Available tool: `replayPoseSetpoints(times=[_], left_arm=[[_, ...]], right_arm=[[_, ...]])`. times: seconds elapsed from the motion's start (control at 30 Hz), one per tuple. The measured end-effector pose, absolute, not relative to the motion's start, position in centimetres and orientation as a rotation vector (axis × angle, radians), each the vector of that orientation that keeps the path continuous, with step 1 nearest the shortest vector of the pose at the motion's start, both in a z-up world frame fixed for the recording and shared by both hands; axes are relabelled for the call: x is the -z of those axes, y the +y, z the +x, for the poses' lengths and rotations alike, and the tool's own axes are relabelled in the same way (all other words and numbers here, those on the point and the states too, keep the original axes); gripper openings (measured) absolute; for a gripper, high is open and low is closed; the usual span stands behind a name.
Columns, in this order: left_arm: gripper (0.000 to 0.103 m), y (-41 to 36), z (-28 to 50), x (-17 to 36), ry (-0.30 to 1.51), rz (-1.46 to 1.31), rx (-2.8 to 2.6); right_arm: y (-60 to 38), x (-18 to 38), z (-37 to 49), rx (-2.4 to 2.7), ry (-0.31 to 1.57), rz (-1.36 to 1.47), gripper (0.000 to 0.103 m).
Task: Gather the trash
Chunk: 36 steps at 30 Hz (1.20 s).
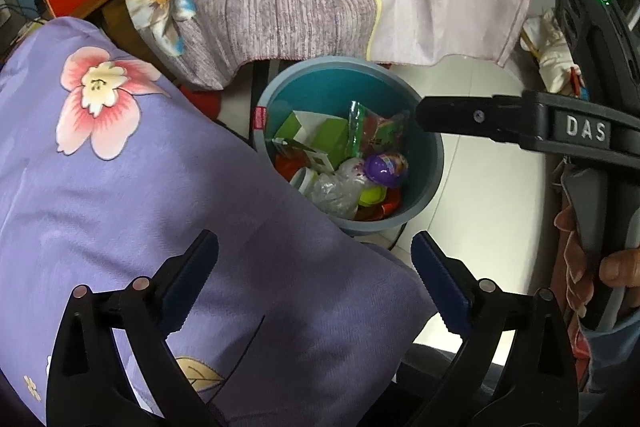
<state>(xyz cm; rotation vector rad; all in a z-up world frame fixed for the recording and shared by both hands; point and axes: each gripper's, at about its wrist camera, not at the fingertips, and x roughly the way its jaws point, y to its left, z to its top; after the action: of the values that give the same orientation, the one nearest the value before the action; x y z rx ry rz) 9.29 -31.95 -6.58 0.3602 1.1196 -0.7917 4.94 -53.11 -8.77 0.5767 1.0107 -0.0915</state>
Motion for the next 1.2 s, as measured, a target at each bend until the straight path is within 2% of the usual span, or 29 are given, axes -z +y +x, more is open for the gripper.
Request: replayPoseSetpoints(times=[0.13,0.83,1.2], left_arm=[[0.098,-31.2,9.0,5.6,1.087,0.352,0.777],[0.099,-25.7,6.2,1.9,0.989,0.323,0.65],[0.099,-22.4,4.1,1.2,0.976,0.293,0.581]], right_arm=[[-52.3,7.8,4.5,0.09,1.006,0.554,0.096],[-47.4,3.9,0.5,0.124,0.967,0.352,0.096],[-45.7,3.7,-1.4,0.134,0.958,0.338,0.096]])
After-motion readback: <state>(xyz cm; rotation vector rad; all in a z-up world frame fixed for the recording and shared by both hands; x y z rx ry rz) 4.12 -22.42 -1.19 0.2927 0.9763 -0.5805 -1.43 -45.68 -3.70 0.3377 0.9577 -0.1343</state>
